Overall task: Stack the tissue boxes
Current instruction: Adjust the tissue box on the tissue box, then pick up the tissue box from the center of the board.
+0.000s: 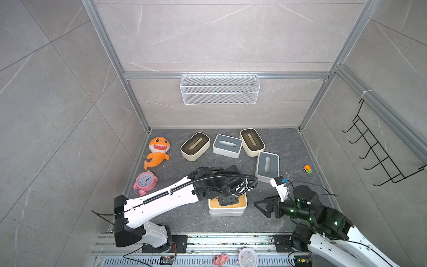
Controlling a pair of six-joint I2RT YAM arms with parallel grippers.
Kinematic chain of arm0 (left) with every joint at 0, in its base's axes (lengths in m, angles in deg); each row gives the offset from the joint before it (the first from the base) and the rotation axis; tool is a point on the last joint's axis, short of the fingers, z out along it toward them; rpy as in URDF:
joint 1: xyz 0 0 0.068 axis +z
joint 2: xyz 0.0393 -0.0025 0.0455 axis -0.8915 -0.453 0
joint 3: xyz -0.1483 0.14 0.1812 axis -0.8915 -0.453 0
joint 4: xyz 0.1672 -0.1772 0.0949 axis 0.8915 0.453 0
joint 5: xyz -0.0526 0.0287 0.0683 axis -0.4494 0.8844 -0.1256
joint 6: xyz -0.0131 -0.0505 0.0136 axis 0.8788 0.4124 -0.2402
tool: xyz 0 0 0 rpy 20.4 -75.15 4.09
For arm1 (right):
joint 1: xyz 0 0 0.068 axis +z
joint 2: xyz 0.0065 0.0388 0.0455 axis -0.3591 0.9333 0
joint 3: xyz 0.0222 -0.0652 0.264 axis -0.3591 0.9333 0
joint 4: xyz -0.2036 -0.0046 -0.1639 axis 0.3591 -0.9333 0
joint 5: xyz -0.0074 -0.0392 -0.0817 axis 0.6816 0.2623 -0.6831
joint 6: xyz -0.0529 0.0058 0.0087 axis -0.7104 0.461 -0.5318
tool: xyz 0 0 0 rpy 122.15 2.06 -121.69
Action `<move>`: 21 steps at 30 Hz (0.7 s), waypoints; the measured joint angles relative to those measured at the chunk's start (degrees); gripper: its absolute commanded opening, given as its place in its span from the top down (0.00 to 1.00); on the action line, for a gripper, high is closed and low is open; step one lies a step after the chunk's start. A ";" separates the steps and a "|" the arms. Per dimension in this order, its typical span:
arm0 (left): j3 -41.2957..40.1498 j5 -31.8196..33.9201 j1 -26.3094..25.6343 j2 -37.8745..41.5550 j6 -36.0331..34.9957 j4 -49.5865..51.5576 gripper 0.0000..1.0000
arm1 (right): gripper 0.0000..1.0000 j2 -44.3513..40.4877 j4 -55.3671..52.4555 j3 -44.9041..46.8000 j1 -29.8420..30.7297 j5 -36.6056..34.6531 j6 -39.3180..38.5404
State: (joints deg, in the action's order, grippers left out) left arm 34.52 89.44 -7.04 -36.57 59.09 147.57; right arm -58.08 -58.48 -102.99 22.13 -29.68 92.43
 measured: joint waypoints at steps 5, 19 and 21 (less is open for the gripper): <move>-5.27 -0.35 4.39 5.75 1.81 -6.14 0.00 | 0.00 17.35 -2.47 -10.97 -2.14 -5.99 -2.14; 1.25 -19.02 25.40 3.65 4.42 -15.04 0.00 | 0.08 50.45 -5.64 -29.51 -17.14 -18.62 -7.78; -2.08 -23.52 25.35 4.02 2.21 -17.97 0.00 | 0.09 53.02 -5.27 -30.27 -18.18 -19.69 -7.76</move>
State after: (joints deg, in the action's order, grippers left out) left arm 32.44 65.93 18.31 -32.54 61.30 129.60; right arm -5.06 -63.75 -133.26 3.95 -49.37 84.67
